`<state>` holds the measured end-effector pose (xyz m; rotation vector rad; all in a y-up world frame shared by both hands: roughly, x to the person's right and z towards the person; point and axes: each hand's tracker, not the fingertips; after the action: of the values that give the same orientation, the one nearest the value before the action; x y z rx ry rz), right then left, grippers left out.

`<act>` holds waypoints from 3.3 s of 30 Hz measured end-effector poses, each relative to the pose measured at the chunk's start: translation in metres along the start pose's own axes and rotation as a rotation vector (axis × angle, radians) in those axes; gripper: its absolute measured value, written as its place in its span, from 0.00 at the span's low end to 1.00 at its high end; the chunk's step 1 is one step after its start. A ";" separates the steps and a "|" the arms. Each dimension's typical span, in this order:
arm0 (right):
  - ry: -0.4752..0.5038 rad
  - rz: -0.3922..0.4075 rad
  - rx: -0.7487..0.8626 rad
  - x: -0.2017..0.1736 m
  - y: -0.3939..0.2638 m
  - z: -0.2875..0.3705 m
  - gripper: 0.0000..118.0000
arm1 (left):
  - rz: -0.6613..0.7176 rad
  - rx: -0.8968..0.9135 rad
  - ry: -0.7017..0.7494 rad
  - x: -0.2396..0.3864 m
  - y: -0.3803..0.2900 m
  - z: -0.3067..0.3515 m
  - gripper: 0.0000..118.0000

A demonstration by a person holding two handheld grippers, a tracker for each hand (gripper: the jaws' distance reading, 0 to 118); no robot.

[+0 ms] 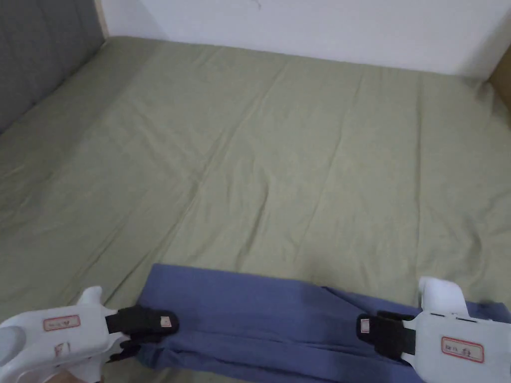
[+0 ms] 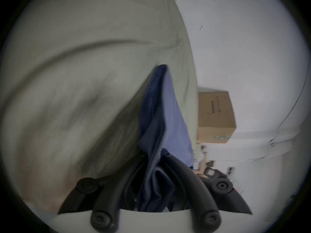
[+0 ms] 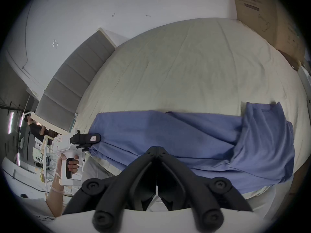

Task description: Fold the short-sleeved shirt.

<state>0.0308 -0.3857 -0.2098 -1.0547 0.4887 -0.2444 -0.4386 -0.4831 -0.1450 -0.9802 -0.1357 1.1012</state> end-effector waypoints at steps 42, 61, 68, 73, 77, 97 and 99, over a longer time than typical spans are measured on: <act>-0.099 -0.383 0.197 0.150 -0.065 0.094 0.00 | -0.607 -0.401 0.060 0.214 -0.160 -0.228 0.13; -0.114 -0.365 0.158 0.136 -0.067 0.088 0.00 | -0.427 -0.188 -0.122 0.155 -0.090 -0.107 1.00; -0.084 -0.326 0.142 0.115 -0.056 0.077 0.00 | -0.092 -0.263 -0.113 0.071 -0.077 -0.124 1.00; -0.099 -0.298 0.128 0.108 -0.049 0.075 0.00 | -0.001 -0.327 -0.324 0.074 -0.083 -0.153 1.00; -0.061 -0.346 0.124 0.109 -0.046 0.073 0.00 | -0.065 -0.387 -0.278 0.080 -0.094 -0.171 0.22; 0.030 -0.245 0.130 0.072 -0.017 0.052 0.00 | -0.279 -0.062 0.137 0.048 0.022 0.031 0.10; 0.036 -0.249 0.128 0.073 -0.019 0.050 0.00 | -0.329 -0.045 0.135 0.068 0.012 0.033 0.10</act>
<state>0.1200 -0.3871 -0.1927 -0.9867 0.3687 -0.5091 -0.4316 -0.4077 -0.1585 -1.0279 -0.2045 0.7320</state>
